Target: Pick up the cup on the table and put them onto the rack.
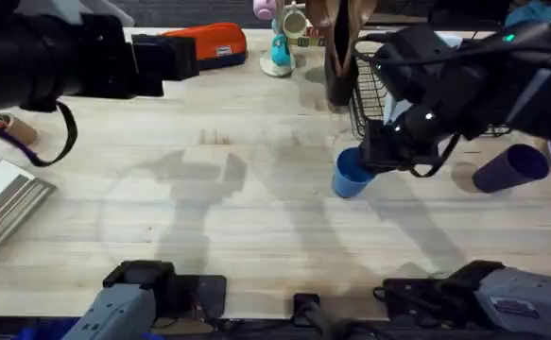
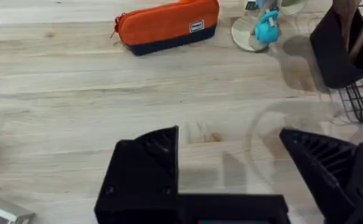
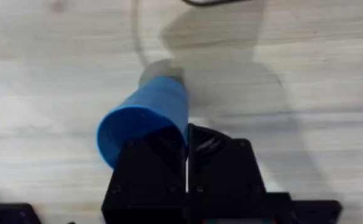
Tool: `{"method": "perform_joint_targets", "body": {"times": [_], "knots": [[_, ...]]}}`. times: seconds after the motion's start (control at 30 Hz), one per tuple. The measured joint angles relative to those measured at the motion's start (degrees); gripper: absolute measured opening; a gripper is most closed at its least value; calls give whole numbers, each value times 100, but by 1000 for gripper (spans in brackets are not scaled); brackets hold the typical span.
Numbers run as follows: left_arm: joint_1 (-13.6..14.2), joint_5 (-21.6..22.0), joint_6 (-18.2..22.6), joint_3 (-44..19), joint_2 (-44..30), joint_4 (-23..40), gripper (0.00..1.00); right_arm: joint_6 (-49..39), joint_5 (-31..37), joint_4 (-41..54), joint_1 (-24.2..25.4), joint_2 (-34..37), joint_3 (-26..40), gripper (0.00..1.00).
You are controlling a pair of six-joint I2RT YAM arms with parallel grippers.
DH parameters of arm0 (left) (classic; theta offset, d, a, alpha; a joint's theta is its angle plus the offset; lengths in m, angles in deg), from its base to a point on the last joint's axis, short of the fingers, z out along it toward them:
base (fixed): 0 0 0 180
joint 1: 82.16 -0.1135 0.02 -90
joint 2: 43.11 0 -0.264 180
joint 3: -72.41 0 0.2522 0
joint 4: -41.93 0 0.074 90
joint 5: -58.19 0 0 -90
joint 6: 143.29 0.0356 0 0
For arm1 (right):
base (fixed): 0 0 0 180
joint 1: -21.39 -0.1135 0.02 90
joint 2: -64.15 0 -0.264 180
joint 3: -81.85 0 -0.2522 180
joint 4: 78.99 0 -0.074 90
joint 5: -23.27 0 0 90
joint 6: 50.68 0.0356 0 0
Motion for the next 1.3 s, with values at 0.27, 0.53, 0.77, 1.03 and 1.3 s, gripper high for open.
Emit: {"method": "perform_joint_targets", "body": {"times": [0.27,0.53,0.77,1.03,1.3], "knots": [[0,0,0,0,0,0,993,-604,15,692,0,-216,1367,30],[0,0,0,0,0,0,993,-1257,275,680,15,-279,2826,30],[0,0,0,0,0,0,993,-1775,790,605,384,-283,3157,31],[0,0,0,0,0,0,993,-1948,878,127,1442,-237,3160,30],[0,0,0,0,0,0,993,-2025,420,70,2002,300,3167,30]]}}
